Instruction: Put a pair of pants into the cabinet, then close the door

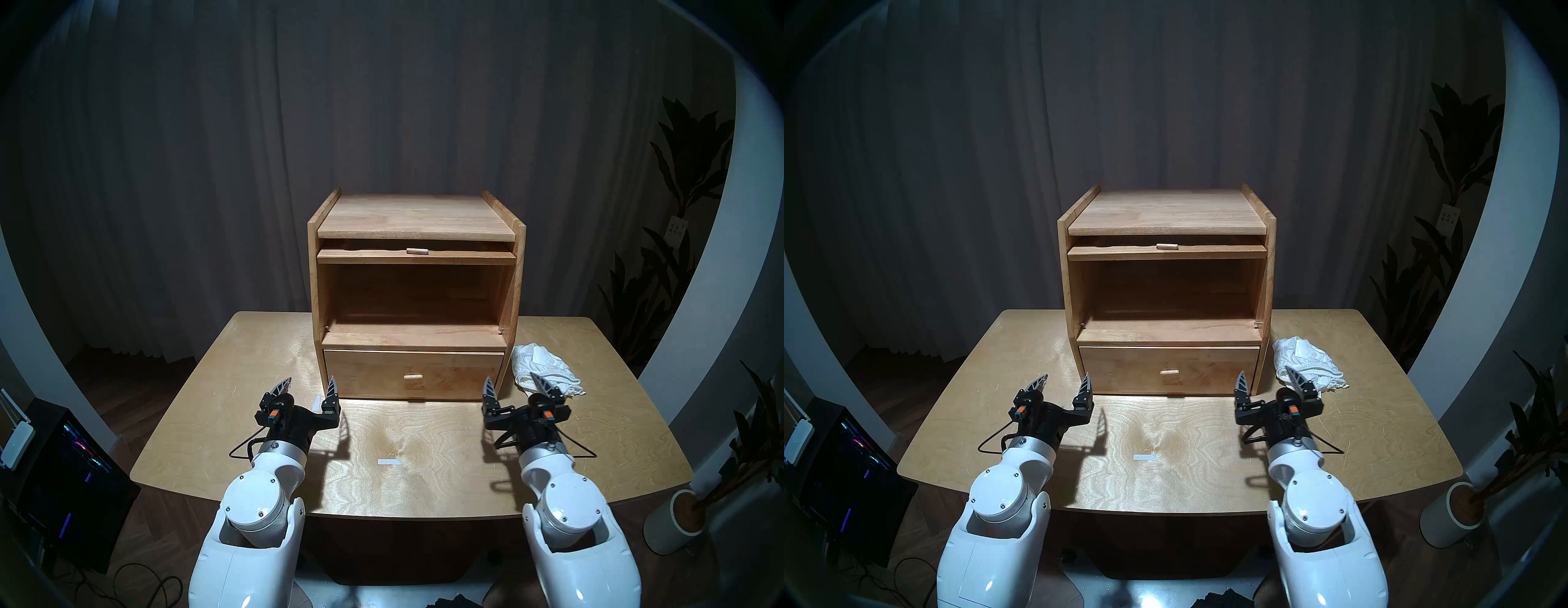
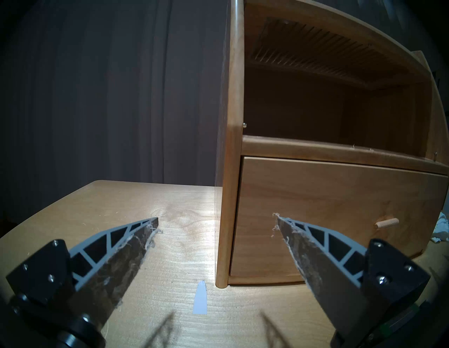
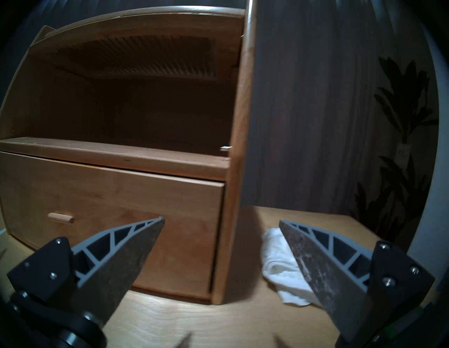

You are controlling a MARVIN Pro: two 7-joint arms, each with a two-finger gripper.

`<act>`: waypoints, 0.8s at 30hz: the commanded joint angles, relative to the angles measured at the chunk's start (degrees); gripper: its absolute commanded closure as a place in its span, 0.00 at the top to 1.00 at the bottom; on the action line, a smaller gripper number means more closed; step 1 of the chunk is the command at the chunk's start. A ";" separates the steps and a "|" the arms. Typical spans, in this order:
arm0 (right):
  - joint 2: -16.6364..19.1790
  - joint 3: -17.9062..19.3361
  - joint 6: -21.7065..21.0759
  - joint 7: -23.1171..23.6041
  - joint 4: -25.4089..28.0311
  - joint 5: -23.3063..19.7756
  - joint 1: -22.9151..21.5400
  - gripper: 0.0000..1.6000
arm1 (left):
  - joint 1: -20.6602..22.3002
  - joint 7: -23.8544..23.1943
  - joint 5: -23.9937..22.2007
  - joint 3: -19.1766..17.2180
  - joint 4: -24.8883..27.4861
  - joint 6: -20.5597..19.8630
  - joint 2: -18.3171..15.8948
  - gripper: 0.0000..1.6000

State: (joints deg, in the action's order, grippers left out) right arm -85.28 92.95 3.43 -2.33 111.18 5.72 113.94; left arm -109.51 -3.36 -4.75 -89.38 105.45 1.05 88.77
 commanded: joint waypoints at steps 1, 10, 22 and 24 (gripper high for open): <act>5.03 7.27 0.87 -1.12 8.15 3.03 4.22 1.00 | 1.05 -1.82 -1.69 0.44 3.42 0.21 -0.07 1.00; 11.16 16.01 -3.69 0.56 3.26 11.51 6.03 1.00 | -0.72 -4.14 -4.06 0.95 5.16 -0.30 -0.80 1.00; 18.31 19.52 -4.49 13.05 -5.88 24.62 -1.36 1.00 | -2.43 -5.75 -5.71 0.91 6.40 -0.05 -1.97 1.00; 19.32 18.74 -4.17 14.62 -6.40 26.60 -2.17 1.00 | -2.55 -5.91 -5.94 0.89 6.47 -0.04 -2.11 1.00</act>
State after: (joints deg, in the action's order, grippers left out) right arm -71.14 111.99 -1.81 8.12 105.38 27.07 116.97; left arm -111.97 -8.52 -10.14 -88.26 110.00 0.91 87.04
